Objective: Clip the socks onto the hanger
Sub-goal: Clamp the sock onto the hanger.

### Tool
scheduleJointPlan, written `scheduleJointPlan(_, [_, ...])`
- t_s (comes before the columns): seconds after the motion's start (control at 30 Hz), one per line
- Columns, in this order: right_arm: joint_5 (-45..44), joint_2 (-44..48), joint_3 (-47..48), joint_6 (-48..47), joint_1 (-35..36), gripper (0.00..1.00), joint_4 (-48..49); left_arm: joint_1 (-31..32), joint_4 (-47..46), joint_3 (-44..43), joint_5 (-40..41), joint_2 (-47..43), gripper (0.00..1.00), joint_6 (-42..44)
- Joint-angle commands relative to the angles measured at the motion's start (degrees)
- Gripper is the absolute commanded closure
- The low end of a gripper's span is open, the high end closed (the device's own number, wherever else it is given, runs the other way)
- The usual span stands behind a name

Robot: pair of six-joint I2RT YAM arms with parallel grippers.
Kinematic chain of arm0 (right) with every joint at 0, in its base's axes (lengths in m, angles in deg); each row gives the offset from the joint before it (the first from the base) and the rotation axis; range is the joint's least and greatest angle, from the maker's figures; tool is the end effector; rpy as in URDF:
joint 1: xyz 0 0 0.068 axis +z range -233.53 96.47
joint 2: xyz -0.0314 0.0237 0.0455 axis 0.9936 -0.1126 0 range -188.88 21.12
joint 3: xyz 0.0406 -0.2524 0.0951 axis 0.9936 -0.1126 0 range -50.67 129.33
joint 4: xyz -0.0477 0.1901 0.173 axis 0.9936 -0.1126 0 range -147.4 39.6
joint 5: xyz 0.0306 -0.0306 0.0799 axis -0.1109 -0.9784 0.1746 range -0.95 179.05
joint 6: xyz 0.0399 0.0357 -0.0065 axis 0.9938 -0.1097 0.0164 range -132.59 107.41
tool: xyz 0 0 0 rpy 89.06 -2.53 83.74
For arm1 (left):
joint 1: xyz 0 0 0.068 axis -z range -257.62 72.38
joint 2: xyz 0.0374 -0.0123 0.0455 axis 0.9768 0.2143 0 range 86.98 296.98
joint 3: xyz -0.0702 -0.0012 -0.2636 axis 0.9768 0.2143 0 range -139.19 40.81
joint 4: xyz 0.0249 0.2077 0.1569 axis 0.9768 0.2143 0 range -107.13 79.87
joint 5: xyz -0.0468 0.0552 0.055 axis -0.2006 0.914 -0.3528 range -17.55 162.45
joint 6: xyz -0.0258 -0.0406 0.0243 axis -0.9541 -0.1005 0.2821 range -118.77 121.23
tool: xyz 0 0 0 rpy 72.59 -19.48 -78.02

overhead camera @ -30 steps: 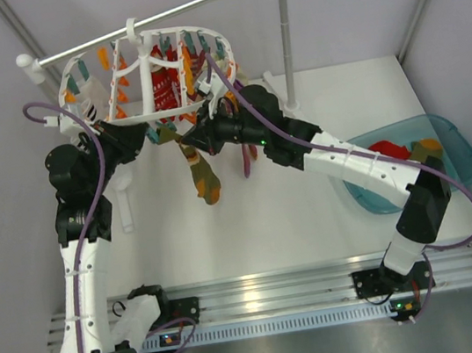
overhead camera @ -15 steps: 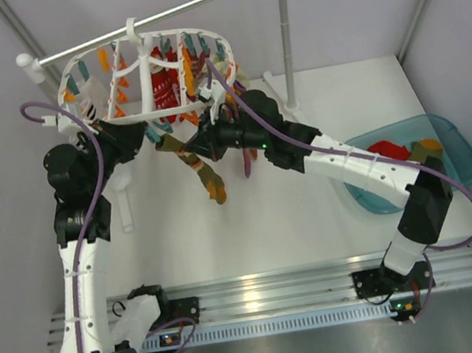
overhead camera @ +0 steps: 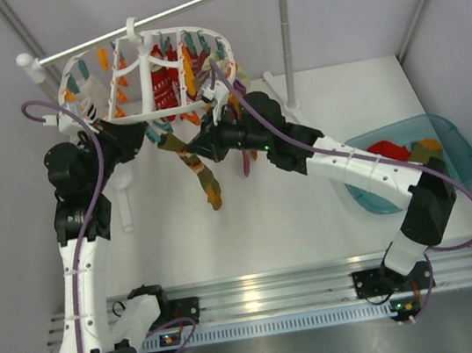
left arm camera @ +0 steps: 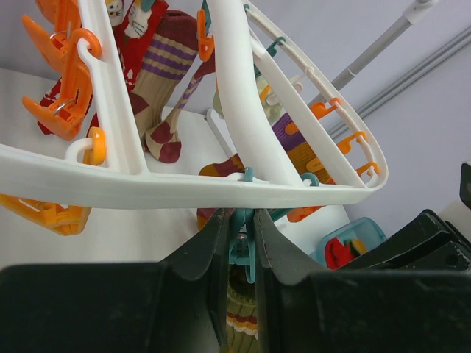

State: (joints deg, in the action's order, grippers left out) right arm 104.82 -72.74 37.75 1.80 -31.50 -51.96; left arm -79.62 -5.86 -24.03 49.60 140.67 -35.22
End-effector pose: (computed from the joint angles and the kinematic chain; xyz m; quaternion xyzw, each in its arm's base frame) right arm 0.2352 0.3172 0.4002 -0.3254 0.6729 0.4455 0.4928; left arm 0.1996 -0.0069 0.4321 -0.0963 0.7012 -0.3390 0.6198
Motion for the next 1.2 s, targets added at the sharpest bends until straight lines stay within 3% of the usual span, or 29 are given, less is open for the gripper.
scheduleJointPlan(0.0, [4.42, 3.78, -1.41, 0.28, -0.44, 1.00, 4.90, -0.29, -0.90, -1.78, 1.58, 0.01, 1.00, -0.29])
scheduleJointPlan(0.73, [6.90, 2.11, 1.14, 5.11, -2.72, 1.00, 7.98, -0.37, -1.34, -1.17, 0.62, -0.25, 1.00, -0.82])
scheduleJointPlan(1.17, [8.66, 3.25, -2.91, 5.56, -3.16, 1.00, 7.89, -0.29, -1.60, -2.05, 0.88, 0.01, 1.00, -1.17])
